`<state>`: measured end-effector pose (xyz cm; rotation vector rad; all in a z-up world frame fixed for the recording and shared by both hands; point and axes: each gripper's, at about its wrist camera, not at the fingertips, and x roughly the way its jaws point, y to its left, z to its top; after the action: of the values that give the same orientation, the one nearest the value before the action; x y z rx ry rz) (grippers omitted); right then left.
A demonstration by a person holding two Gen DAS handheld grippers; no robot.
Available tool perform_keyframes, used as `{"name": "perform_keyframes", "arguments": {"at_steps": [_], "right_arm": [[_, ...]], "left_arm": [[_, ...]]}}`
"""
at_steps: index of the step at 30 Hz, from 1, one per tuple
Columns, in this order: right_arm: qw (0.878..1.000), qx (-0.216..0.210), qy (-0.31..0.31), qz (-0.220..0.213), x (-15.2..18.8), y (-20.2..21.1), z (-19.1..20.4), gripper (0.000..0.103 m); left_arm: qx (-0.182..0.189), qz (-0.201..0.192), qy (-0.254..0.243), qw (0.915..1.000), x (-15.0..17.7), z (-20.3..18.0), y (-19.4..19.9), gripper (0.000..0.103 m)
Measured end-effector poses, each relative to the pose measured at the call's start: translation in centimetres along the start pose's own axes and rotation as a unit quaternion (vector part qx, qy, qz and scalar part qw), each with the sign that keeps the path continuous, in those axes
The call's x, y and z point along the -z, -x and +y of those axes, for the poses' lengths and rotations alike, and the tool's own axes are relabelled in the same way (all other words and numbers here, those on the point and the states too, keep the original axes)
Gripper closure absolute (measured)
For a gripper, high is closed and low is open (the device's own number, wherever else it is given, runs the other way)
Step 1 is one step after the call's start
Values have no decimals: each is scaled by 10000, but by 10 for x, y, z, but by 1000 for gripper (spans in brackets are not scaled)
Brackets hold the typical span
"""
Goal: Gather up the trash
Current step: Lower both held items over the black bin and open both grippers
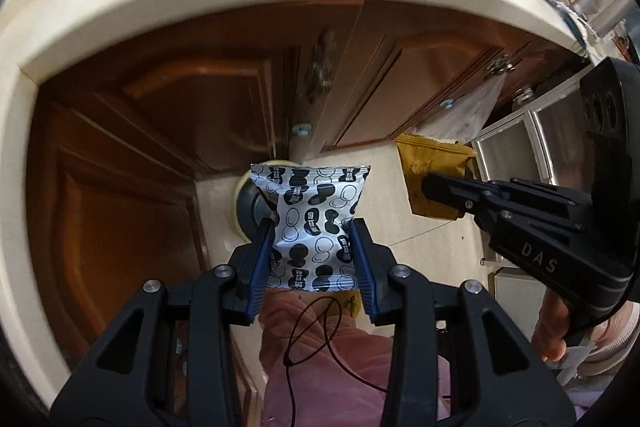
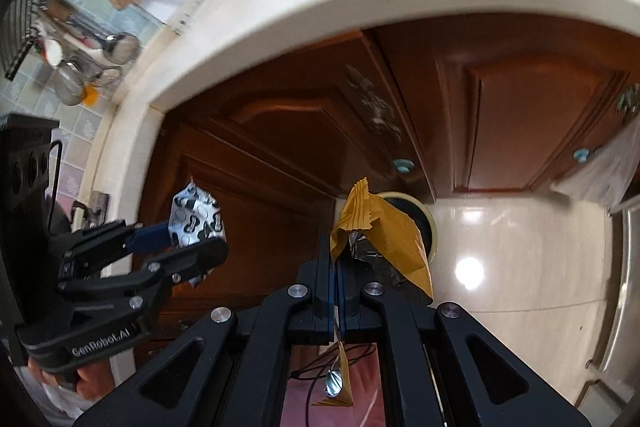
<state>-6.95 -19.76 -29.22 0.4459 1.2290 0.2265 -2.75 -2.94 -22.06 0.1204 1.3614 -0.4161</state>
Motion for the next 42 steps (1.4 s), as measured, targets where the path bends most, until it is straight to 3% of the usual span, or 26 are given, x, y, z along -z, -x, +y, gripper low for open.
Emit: {"name": "perform_keyframes", "arguments": {"at_steps": [12,17,20,21,25,27,29,32,35,42], "right_arm": [[9975,-44,-331,618,0,-127,-55,101],[9953,-1,-359,895,2,-183,-63,101],[9942,15,-317,1030,4,-207,-63,101],[9937,33,-305,1075,6,-216,-63,101],[9913,92,-360,1266,8,-247,-64,99],[9901,103,-435,1330,6,-256,-66,93],[9888,148,-561,1374,5,-263,-71,78],[9885,165,-752,1299,3,-264,-79,64],[9883,119,-845,1268,1,-263,-85,59],[9881,101,-893,1248,1,-257,-90,59]], "left_arm": [[120,542,688,9961,17,45,-139,68],[84,712,641,9954,20,58,-175,68],[79,886,580,9943,18,60,-194,62],[96,927,581,9940,17,61,-199,56],[46,988,579,9934,11,70,-213,48],[16,997,600,9932,7,76,-220,46],[20,1011,644,9928,5,82,-224,43],[24,1003,714,9924,3,89,-225,36],[-4,1004,732,9923,2,92,-225,36],[-11,950,772,9925,2,85,-207,36]]}}
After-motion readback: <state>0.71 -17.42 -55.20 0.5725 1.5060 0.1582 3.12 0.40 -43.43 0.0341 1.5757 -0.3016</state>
